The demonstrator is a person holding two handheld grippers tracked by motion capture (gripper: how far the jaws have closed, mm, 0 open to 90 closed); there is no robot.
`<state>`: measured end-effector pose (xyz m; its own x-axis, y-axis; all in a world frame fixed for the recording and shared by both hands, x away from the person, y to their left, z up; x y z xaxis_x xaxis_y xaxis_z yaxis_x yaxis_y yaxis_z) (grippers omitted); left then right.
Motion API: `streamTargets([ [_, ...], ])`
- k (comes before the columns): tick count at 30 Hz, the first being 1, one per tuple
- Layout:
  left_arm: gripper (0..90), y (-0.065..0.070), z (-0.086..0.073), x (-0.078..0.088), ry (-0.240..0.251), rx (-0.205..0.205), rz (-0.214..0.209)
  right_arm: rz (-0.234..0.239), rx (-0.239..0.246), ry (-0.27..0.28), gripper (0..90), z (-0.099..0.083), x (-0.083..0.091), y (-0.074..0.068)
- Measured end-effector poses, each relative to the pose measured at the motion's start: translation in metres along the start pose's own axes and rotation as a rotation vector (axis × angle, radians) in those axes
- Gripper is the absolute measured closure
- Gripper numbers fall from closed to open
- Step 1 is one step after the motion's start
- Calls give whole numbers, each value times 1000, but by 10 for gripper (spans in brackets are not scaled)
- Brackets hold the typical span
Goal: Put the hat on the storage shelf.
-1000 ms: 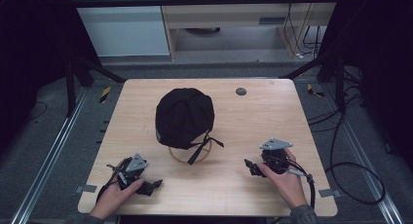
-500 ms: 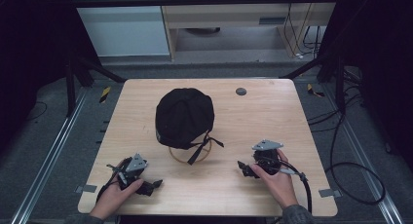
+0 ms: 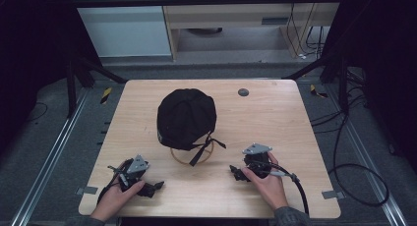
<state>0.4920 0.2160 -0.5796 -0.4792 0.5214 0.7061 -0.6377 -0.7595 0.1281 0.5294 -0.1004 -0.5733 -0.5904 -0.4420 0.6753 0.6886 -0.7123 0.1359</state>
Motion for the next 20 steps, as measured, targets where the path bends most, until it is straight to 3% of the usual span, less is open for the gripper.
streamTargets([
  [20,0,0,0,0,0,0,0,-13,25,-10,55,-1,-7,-5],
])
Point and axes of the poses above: each handheld gripper's, and its own axes: x roughly backward along the jaws, z roughly out of its top, y roughly to its right, the point moved 10 cm from there along -x, roughly forward along the jaws, and after that the axes turned 12 degrees about x, right-handed, at the moved point
